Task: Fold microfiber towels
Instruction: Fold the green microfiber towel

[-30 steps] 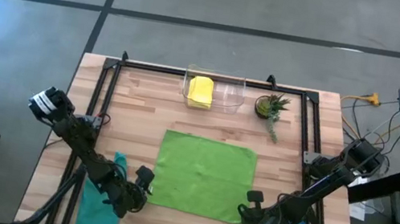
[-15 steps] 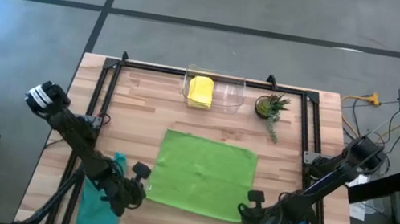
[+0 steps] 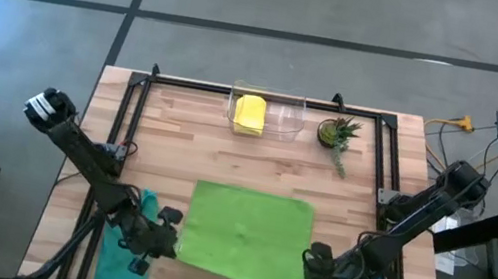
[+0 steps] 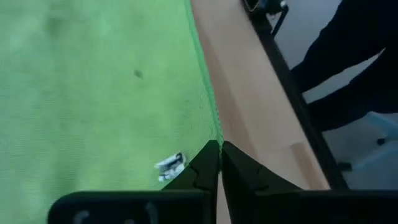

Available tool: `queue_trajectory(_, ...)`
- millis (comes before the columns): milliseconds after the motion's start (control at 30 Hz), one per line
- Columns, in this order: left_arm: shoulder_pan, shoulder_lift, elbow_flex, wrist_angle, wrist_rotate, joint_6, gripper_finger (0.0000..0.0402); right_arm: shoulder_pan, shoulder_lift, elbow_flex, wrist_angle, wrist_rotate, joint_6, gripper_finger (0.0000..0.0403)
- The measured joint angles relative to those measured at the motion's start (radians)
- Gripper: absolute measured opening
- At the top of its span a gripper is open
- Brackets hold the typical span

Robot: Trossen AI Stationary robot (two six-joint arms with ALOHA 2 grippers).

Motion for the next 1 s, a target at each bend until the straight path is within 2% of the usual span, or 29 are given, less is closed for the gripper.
queue_trajectory(200, 0.011, -0.002, -0.008, -0.017, -0.131, 0.001, 0.0000, -0.031, -0.003, -0.026, -0.008, 0.022, 0.108, 0.0009)
queue_trajectory(467, 0.034, -0.028, -0.052, -0.017, -0.158, -0.004, 0.0000, -0.080, -0.015, -0.076, -0.011, 0.024, 0.164, 0.0009)
queue_trajectory(667, 0.047, -0.097, -0.124, -0.022, -0.235, -0.052, 0.0000, -0.089, -0.081, -0.153, -0.013, 0.057, 0.226, 0.0009)
queue_trajectory(833, 0.111, -0.138, -0.165, -0.046, -0.241, -0.047, 0.0000, -0.139, -0.162, -0.219, -0.015, 0.068, 0.227, 0.0009)
queue_trajectory(1000, 0.199, -0.145, -0.167, -0.043, -0.241, 0.046, 0.0000, -0.234, -0.239, -0.270, -0.031, 0.076, 0.186, 0.0009)
